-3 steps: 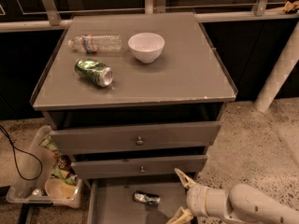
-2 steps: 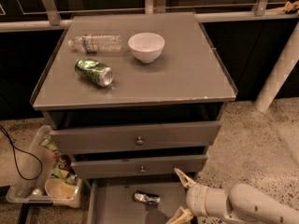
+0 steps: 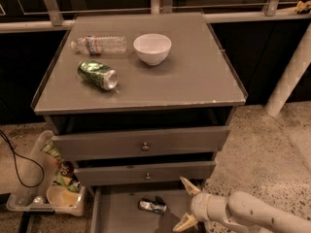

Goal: Pick redbull can from bottom drawer and place on counter

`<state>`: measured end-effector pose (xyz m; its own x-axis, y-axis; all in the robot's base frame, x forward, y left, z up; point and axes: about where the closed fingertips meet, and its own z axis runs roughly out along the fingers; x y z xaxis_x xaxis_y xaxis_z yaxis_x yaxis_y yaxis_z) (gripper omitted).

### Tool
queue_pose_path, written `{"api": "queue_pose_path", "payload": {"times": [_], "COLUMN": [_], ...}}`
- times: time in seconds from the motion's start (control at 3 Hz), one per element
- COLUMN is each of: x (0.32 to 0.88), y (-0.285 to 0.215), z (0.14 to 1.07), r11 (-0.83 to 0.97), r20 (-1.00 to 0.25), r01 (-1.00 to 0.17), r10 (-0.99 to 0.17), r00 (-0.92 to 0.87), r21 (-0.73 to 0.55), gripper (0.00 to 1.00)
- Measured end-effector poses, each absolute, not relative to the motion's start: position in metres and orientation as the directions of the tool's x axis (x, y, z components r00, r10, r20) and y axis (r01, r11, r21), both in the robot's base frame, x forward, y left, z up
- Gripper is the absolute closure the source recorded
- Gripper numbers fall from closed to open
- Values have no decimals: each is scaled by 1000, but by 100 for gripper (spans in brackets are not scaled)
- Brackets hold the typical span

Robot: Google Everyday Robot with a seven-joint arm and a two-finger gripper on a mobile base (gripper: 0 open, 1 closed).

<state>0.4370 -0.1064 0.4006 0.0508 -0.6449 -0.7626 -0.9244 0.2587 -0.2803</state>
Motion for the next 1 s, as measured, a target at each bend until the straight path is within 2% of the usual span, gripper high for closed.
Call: {"api": "queue_pose_path", "payload": {"times": [0.67,1.0], "x": [465,469], "y": [-111,-110], "z": [274,260], "r11": [255,268], "r20": [-764,-768], "r01": [-949,-947], "r10": [-644,-640], "r00": [-22,-38], "r21": [-187,-176], "gripper": [0,0]}}
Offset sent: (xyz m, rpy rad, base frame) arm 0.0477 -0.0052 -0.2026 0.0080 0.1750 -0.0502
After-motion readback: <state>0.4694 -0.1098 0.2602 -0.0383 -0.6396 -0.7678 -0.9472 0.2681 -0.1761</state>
